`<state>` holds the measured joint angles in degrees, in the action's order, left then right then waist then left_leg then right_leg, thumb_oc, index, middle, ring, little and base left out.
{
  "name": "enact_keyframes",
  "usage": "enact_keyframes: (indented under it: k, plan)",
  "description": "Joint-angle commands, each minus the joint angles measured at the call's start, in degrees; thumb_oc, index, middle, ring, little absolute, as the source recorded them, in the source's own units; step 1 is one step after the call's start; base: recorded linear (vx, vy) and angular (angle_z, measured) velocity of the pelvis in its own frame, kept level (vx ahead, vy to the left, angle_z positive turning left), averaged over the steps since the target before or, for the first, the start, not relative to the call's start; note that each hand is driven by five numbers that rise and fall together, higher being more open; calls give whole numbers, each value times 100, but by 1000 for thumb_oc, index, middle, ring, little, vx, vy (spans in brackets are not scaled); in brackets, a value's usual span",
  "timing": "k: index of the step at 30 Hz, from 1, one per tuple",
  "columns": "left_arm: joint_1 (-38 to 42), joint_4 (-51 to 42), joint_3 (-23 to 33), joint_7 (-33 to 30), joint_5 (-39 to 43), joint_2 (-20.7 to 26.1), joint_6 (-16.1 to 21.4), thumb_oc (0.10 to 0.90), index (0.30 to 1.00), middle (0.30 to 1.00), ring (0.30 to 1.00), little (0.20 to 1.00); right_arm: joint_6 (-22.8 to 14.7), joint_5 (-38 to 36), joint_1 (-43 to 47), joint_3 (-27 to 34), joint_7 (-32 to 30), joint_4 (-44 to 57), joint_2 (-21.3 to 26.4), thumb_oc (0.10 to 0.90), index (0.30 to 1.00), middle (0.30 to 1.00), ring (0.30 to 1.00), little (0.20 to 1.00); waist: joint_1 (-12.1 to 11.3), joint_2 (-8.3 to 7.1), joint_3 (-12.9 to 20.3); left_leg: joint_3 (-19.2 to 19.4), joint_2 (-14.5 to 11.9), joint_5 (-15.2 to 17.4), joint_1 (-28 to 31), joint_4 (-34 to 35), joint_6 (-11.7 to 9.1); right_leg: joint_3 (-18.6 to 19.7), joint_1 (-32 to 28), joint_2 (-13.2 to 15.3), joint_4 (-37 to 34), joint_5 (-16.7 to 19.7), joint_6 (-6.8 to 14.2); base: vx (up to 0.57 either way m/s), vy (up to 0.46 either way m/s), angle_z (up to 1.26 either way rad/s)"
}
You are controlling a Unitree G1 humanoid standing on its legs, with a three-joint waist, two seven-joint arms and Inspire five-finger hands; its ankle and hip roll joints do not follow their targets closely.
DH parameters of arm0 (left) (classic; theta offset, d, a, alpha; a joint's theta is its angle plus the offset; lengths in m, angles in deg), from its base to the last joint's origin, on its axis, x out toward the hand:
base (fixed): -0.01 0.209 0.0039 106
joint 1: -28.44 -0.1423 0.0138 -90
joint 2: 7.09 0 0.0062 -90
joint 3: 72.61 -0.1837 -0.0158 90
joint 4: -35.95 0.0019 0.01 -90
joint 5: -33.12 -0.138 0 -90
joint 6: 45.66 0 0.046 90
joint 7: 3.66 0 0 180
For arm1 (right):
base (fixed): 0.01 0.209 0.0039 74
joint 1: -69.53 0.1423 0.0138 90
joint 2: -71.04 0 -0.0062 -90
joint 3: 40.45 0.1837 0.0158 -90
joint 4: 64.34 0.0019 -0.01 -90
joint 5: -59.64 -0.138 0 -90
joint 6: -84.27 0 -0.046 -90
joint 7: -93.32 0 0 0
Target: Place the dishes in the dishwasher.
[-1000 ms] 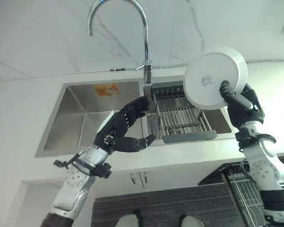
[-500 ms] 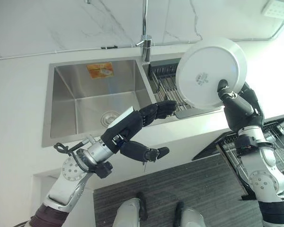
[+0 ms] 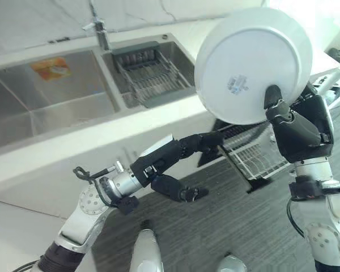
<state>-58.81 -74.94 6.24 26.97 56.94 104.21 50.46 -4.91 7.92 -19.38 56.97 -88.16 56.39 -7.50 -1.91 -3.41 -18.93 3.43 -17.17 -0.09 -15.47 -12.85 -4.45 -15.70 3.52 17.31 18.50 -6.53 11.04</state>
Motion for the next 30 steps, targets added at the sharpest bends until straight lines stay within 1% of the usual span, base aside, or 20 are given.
enact_keyframes:
  k: [1,2,4,5,6,7,8,9,10,11,13,14,16,17,19,21,23,26,30]
  plan:
    - [123,-543,29,-409,-72,-254,304,800,900,900,900,900,-579,187,1026,101,401,222,306,400,300,300,300,300,219,181,696,609,-137,1121,1505,-434,-216,357,483,-11,-132,185,26,-73,-739,-22]
    - [59,-375,-65,-625,-130,-339,305,800,900,900,900,900,-511,170,1002,-31,500,177,286,400,300,300,300,300,288,248,701,819,-379,849,1272,-434,-284,272,468,-235,-132,66,-164,-72,-618,-30]
    - [26,-213,-169,-687,-108,-428,310,800,900,900,900,900,-531,184,924,-95,503,174,292,400,300,300,300,300,337,277,708,978,-485,696,1132,-434,-294,150,422,-344,-132,-33,-265,-46,-428,-12]
    - [-30,-20,-251,-681,-283,-494,420,800,900,900,900,900,-600,251,853,-98,473,154,359,400,300,300,300,300,350,283,715,1060,-342,721,1062,-434,-279,49,430,-383,-132,-98,-345,-48,-428,25]
    - [-81,72,-281,-701,-277,-477,481,800,900,900,900,900,-642,253,845,-107,451,133,422,400,300,300,300,300,314,300,718,981,-80,801,1040,-434,-242,47,454,-413,-132,-120,-359,-39,-379,79]
    - [-223,150,-245,-706,-250,-473,524,800,900,900,900,900,-692,265,853,-164,422,117,487,400,300,300,300,300,204,364,696,758,419,946,993,-434,-142,93,473,-492,-132,-147,-343,6,-233,88]
    - [-328,185,-191,-712,-262,-474,508,800,900,900,900,900,-729,285,849,-208,425,103,487,400,300,300,300,300,149,402,691,680,630,1011,967,-434,-81,100,471,-534,-132,-167,-340,37,-215,70]
    - [-450,230,-99,-671,-246,-468,481,800,900,900,900,900,-801,320,832,-257,443,79,437,400,300,300,300,300,90,445,677,657,781,1064,968,-434,-22,74,424,-591,-132,-203,-354,34,-181,9]
    - [-507,253,-50,-650,-206,-467,420,800,900,900,900,900,-843,336,830,-279,437,64,398,400,300,300,300,300,61,454,693,671,831,1050,928,-434,7,56,437,-611,-132,-202,-377,60,-216,-7]
    - [-634,354,-8,-606,-207,-521,276,800,900,900,900,900,-965,681,767,-393,417,17,190,400,300,300,300,300,-23,512,701,620,973,1092,863,-434,41,-36,368,-704,-132,-240,-400,73,-190,-3]
    - [-755,530,-62,-702,-302,-559,200,800,900,900,900,900,-1089,885,722,-505,349,-4,81,400,300,300,300,300,-91,549,709,439,1112,1129,779,-434,71,-91,311,-794,-132,-269,-395,114,-130,46]
    - [-823,709,-134,-800,-272,-606,85,800,900,900,900,900,-1119,1044,685,-583,288,-7,15,400,300,300,300,300,-113,556,750,337,1186,1086,690,-434,90,-109,328,-845,-132,-254,-421,136,-60,59]
    - [-880,1166,-256,-1027,-367,-694,31,800,900,900,900,900,-1181,1167,616,-627,252,-109,-26,400,300,300,300,300,-140,544,780,249,1269,1076,637,-434,98,-159,265,-921,-132,-318,-478,160,-14,29]
    - [-917,1605,-346,-1235,-396,-760,67,800,900,900,900,900,-1205,1149,556,-596,258,-197,-8,400,300,300,300,300,-141,525,794,262,1282,1053,607,-434,85,-207,218,-955,-132,-379,-520,174,50,27]
    - [-976,2161,-371,-1506,-550,-869,137,800,900,900,900,900,-1205,1052,473,-521,305,-317,37,400,300,300,300,300,-126,484,805,350,1287,1088,643,-434,131,-224,160,-951,-132,-453,-544,177,92,-10]
    - [-1073,2948,-356,-1749,-656,-1030,353,800,900,900,900,900,-1221,1030,365,-430,460,-400,-10,400,300,300,300,300,-125,447,804,373,1333,1162,701,-434,184,-245,83,-916,-132,-493,-515,203,165,-25]
    - [-1099,3552,-305,-1971,-847,-1129,468,800,900,900,900,900,-1311,997,318,-419,542,-449,-79,400,300,300,300,300,-110,408,798,434,1357,1219,763,-434,241,-255,33,-889,-132,-474,-480,189,172,-29]
    - [-1132,4473,-195,-2296,-1175,-1325,461,800,900,900,900,900,-1450,1087,315,-504,623,-507,-259,400,300,300,300,300,-120,363,749,529,1395,1304,888,-434,351,-324,-57,-827,-132,-404,-415,178,165,-36]
    - [-1155,5802,-54,-2682,-1663,-1568,324,800,900,900,900,900,-1624,1262,453,-669,587,-650,-402,400,300,300,300,300,-198,345,694,635,1392,1342,1010,-434,504,-447,-197,-800,-132,-308,-360,145,161,-16]
